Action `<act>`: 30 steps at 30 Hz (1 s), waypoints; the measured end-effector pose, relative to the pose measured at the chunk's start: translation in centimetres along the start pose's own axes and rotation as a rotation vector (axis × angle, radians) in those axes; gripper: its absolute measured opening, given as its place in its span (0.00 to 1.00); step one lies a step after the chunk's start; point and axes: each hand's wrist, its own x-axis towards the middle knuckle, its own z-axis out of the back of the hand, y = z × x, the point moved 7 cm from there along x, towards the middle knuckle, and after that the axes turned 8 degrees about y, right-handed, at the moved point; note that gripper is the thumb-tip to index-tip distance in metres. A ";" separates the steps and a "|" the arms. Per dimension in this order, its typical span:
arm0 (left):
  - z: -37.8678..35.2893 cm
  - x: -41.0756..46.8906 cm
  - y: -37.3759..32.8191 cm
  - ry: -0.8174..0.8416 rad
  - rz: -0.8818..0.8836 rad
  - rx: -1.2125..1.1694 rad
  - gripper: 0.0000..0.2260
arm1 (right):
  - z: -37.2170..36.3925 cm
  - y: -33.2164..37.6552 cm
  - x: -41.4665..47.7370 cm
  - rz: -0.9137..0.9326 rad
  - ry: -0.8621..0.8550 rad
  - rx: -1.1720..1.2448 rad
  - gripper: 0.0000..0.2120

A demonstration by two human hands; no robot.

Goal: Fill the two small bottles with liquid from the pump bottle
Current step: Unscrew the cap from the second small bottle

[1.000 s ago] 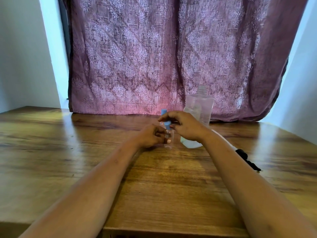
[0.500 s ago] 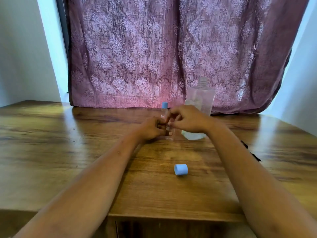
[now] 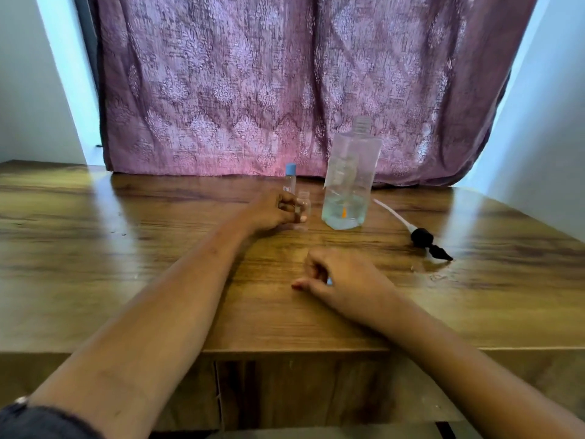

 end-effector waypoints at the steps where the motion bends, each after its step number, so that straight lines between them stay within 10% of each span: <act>1: 0.1 -0.1 0.0 -0.007 -0.003 0.004 0.15 | 0.4 -0.8 0.8 -0.027 0.001 0.112 0.12; 8: 0.6 0.1 0.2 -0.018 0.009 0.100 0.13 | 3.1 -4.7 8.4 -0.124 -0.061 0.307 0.17; 14: 1.7 0.8 1.1 -0.043 0.025 0.151 0.10 | 0.7 -6.0 11.1 -0.073 0.244 0.579 0.09; 23: 2.7 0.9 1.6 -0.082 0.077 0.224 0.12 | 2.3 -7.9 10.9 0.003 -0.096 0.550 0.14; 30: 3.3 -0.2 1.4 -0.128 0.106 0.241 0.13 | 1.3 -7.3 10.4 -0.030 -0.028 0.509 0.17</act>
